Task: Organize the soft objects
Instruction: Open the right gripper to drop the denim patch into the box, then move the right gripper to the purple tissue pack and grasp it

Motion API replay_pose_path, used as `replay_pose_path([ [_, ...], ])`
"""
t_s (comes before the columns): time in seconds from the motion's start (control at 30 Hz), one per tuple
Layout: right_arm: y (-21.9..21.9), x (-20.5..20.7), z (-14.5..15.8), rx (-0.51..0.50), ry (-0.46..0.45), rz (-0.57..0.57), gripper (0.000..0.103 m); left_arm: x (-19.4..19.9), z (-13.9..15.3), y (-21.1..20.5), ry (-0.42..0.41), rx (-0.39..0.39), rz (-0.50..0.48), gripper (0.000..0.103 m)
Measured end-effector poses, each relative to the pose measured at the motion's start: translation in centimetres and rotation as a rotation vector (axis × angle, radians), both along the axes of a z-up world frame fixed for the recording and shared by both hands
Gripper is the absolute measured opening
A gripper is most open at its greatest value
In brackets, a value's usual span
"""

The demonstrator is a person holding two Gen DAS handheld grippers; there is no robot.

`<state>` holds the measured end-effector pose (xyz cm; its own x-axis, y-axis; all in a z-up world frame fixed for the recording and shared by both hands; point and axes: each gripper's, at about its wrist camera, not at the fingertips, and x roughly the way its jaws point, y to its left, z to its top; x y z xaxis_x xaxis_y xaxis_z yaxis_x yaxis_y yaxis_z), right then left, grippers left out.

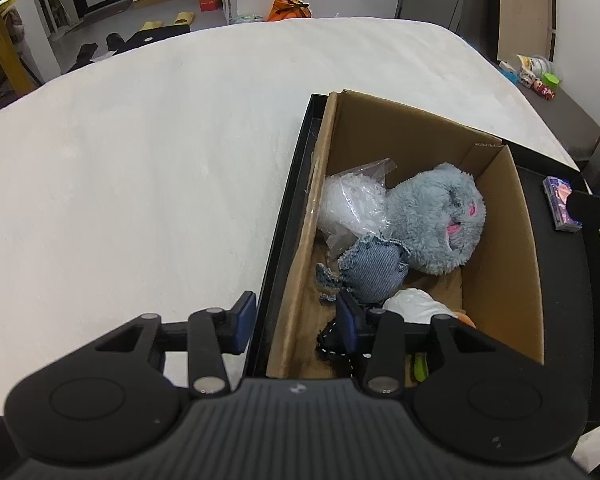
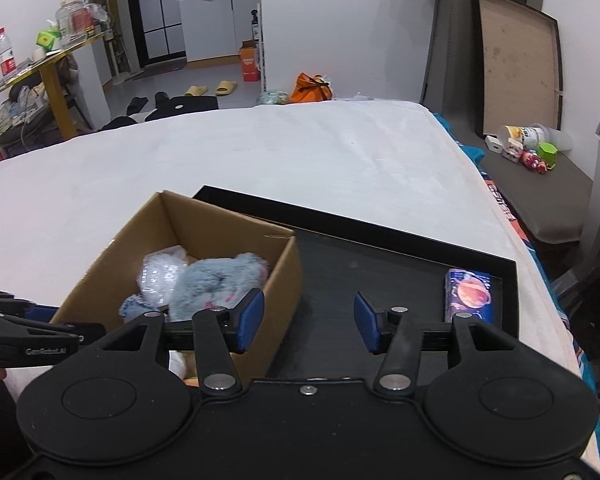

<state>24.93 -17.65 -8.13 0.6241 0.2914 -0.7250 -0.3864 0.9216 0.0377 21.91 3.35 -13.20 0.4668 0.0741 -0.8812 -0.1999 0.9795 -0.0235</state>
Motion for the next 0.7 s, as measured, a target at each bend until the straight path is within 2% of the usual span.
replay_pose_path([
  [0.37,-2.9,2.0,-1.7,-0.003,0.009,-0.069,0.063,1.1,-0.2,-1.2,0.015,0.035,-0.013,0.05],
  [0.43,-3.7,2.5,-2.1,-0.005,0.005,-0.096,0.063,1.3,-0.2,-1.4,0.016,0.048,-0.013,0.056],
  [0.6,-5.8,3.3,-3.8,-0.004,-0.008,-0.177,0.064,2.0,-0.6,-2.0,0.028,0.077,-0.022,0.058],
  [0.7,-6.9,3.8,-4.8,0.003,-0.014,-0.225,0.068,2.5,-0.8,-2.3,0.036,0.094,-0.025,0.058],
])
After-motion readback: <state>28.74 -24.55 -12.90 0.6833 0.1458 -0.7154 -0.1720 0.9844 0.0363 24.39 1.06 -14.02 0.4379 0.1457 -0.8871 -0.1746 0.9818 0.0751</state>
